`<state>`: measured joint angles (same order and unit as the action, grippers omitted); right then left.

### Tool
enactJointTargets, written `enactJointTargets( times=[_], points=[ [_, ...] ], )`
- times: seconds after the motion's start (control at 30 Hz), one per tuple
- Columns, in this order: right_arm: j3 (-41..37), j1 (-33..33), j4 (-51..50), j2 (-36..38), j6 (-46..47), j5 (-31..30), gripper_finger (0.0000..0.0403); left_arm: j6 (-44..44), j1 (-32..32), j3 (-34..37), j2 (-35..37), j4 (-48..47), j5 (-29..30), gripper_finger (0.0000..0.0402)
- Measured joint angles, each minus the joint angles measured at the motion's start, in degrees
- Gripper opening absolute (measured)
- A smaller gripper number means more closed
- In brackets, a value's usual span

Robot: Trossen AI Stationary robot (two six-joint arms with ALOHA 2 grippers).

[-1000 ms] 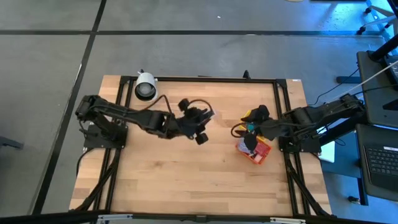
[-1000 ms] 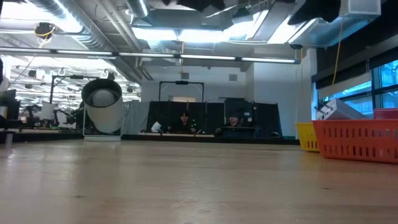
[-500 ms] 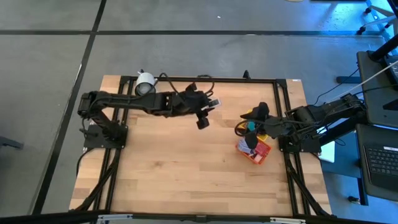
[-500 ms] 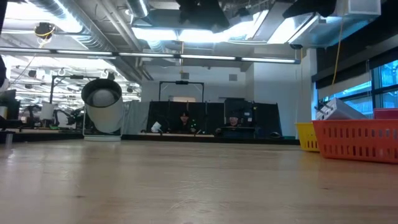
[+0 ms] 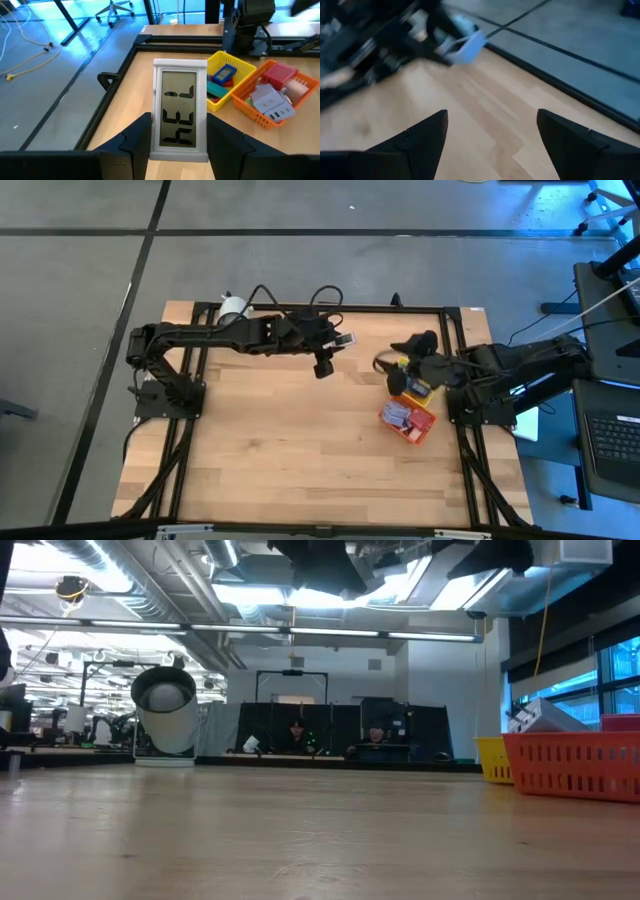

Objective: Pick & Place Office items
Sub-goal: Put the white digital timer into the yellow basket

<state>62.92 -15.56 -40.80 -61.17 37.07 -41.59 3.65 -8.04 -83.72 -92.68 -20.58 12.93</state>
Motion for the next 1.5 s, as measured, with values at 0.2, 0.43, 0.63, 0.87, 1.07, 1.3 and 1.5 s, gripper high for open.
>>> enactJointTargets(
  times=[0.2,0.43,0.63,0.87,1.07,1.3,1.5],
  points=[
    [0.0,7.47,1.86,0.0,6.59,0.68,0.0306,-0.68,0.01,0.0,0.0,0.37,6.02,0.0153],
    [0.0,16.34,13.12,-1.12,4.45,16.58,0.0306,1.48,0.54,0.0,0.0,3.26,8.81,0.0154],
    [0.0,21.27,19.7,-3.92,1.49,25.65,0.0307,2.1,0.49,0.0,0.0,2.8,7.11,0.0154],
    [0.0,23.42,24.78,-7.63,1.51,30.47,0.0307,4.57,0.49,0.0,0.0,4.88,6.63,0.0154],
    [0.0,23.5,28.63,-9.59,1.45,30.66,0.0306,5.7,0.51,0.0,0.0,5.35,6.65,0.0154],
    [0.0,23.48,29.67,-9.6,2.39,30.65,0.0271,6.15,0.49,0.0,-0.02,5.4,7.05,0.0155],
    [0.0,23.48,29.58,-9.6,4.42,30.46,0.0213,6.16,0.51,0.0,-0.02,5.4,7.12,0.0155]
  ],
)
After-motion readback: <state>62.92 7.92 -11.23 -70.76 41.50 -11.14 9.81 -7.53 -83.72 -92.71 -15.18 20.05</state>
